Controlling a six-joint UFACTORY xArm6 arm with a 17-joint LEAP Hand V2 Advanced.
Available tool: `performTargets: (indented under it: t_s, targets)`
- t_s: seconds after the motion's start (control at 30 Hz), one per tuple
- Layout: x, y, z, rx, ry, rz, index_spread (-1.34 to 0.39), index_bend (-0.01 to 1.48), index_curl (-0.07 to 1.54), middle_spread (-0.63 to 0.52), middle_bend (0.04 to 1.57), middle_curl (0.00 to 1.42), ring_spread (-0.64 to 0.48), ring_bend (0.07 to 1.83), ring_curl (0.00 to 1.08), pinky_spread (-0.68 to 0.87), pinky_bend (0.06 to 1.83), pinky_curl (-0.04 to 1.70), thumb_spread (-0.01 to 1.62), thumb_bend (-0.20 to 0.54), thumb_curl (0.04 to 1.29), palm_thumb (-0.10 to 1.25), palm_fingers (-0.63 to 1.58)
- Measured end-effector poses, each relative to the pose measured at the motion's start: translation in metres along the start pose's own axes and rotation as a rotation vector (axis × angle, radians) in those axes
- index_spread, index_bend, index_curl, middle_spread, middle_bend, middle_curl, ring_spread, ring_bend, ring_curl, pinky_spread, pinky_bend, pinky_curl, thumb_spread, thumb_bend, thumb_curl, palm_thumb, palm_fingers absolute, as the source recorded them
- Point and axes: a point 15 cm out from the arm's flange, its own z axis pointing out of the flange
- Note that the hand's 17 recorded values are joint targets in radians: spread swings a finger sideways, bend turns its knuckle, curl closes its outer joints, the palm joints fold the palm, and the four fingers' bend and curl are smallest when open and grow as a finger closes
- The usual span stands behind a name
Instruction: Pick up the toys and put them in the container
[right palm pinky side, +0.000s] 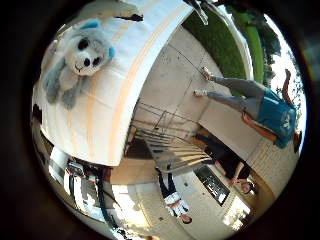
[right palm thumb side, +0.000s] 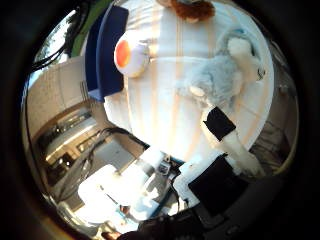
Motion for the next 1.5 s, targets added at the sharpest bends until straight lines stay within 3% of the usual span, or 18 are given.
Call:
performTargets:
  t_s: [0.3, 0.43, 0.5, 0.53, 0.57, 0.7, 0.83, 0.97, 1.07, 1.27, 1.5]
  targets:
    - [-0.005, 0.002, 0.040, -0.110, 0.089, -0.013, -0.27, 0.25, 0.30, -0.02, 0.19, 0.32, 0.22, 0.30, 0.30, 0.37, 0.41, 0.13, 1.10, -0.027, 0.38, 0.78, 0.14]
    - [-0.005, 0.009, 0.048, -0.141, 0.110, -0.012, -0.23, 0.33, 0.34, -0.03, 0.25, 0.35, 0.22, 0.32, 0.30, 0.38, 0.30, 0.11, 1.10, -0.029, 0.38, 0.78, 0.36]
    - [-0.007, 0.013, 0.052, -0.148, 0.106, -0.013, -0.24, 0.31, 0.33, -0.04, 0.30, 0.36, 0.22, 0.39, 0.31, 0.37, 0.28, 0.10, 1.09, -0.030, 0.38, 0.77, 0.51]
    - [-0.008, 0.014, 0.054, -0.147, 0.106, -0.013, -0.26, 0.27, 0.33, -0.07, 0.36, 0.39, 0.18, 0.52, 0.34, 0.37, 0.29, 0.08, 1.10, -0.026, 0.38, 0.78, 0.71]
    - [-0.007, 0.015, 0.054, -0.142, 0.108, -0.012, -0.28, 0.19, 0.32, -0.08, 0.44, 0.43, 0.16, 0.65, 0.40, 0.36, 0.34, 0.10, 1.10, -0.025, 0.38, 0.78, 0.85]
    - [-0.009, 0.016, 0.056, -0.101, 0.119, -0.020, -0.36, 0.07, 0.26, -0.13, 0.64, 0.54, 0.11, 0.95, 0.53, 0.34, 0.45, 0.11, 1.09, -0.020, 0.38, 0.81, 0.93]
    - [-0.013, 0.028, 0.042, -0.034, 0.133, 0.005, -0.50, 0.16, 0.20, -0.19, 0.82, 0.69, 0.02, 1.16, 0.66, 0.35, 0.79, 0.18, 1.09, -0.014, 0.40, 0.85, 1.03]
    - [-0.037, 0.034, 0.014, 0.085, 0.116, 0.031, -0.61, 0.28, 0.20, -0.23, 0.91, 0.79, -0.03, 1.19, 0.72, 0.32, 1.17, 0.31, 1.11, 0.000, 0.44, 0.92, 1.15]
    - [-0.057, 0.040, -0.013, 0.163, 0.112, 0.034, -0.69, 0.40, 0.23, -0.24, 0.99, 0.85, -0.06, 1.20, 0.76, 0.28, 1.33, 0.38, 1.14, -0.002, 0.46, 0.95, 1.14]
    - [-0.110, 0.079, -0.047, 0.130, 0.066, 0.001, -0.78, 0.55, 0.28, -0.25, 1.06, 0.93, -0.09, 1.24, 0.80, 0.22, 1.47, 0.47, 1.16, -0.011, 0.50, 0.98, 1.05]
    - [-0.174, 0.092, -0.175, 0.304, 0.001, -0.058, -0.86, 0.68, 0.36, -0.25, 1.13, 1.00, -0.12, 1.30, 0.85, 0.18, 1.55, 0.55, 1.18, -0.017, 0.53, 0.98, 0.97]
